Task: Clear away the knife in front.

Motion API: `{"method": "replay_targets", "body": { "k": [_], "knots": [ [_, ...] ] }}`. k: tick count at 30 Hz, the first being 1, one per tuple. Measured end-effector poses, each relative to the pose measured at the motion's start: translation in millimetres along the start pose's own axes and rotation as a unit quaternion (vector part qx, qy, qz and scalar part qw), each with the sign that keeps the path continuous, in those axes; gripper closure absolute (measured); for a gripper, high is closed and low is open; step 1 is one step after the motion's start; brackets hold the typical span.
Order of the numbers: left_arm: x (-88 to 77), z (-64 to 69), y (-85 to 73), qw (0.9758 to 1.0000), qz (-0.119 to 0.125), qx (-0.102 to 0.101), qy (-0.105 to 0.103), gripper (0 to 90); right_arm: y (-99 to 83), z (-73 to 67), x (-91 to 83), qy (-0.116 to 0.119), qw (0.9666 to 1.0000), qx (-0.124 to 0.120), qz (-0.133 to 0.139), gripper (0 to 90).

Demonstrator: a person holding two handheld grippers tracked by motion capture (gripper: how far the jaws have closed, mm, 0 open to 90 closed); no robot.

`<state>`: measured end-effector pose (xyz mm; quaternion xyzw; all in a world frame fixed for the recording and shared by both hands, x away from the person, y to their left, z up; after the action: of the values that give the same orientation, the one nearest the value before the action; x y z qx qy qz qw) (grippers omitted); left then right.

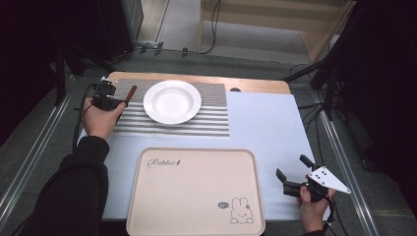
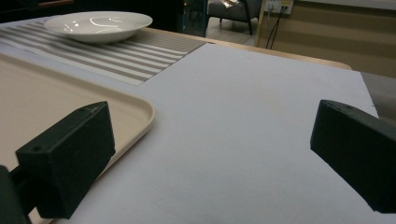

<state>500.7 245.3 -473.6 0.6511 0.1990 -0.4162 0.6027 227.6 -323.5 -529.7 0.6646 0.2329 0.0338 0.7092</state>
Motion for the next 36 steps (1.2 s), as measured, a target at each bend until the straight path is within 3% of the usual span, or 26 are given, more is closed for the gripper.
{"method": "replay_targets", "body": {
  "k": [14, 17, 25, 26, 36],
  "knots": [
    [-15.2, 19.8, -20.6, 0.9993, 0.007, 0.024, -0.029, 77.3, 0.0, -0.2, -0.3, 0.001, 1.0000, -0.002, 0.000, 0.0],
    [-16.2, 23.2, -24.5, 0.9992, 0.004, 0.018, -0.035, 77.3, 0.0, 0.1, -0.1, 0.002, 1.0000, -0.002, 0.001, 0.0],
    [-23.6, 33.6, -38.2, 0.9986, 0.005, 0.031, -0.044, 77.3, 0.1, -0.1, 0.0, 0.003, 1.0000, -0.002, 0.000, 0.0],
    [-26.4, 36.1, -41.2, 0.9982, 0.009, 0.030, -0.052, 77.3, 0.1, -0.1, 0.0, 0.003, 1.0000, -0.002, 0.000, 0.0],
    [-42.0, 52.6, -58.2, 0.9961, 0.016, 0.058, -0.064, 77.3, 0.0, -0.4, 0.1, 0.003, 1.0000, -0.003, -0.001, 0.0]
  ]
}}
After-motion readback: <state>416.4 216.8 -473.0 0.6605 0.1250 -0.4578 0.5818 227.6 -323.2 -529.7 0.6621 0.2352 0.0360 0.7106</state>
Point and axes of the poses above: each handheld gripper's, and its own axes: x roughly forward along the jaws, y roughly out of its top, z roughly to its right, the point moved 4 cm from there along x, roughly forward along the jaws, and after that the axes turned 1 degree about -x, right-handed, at the moved point
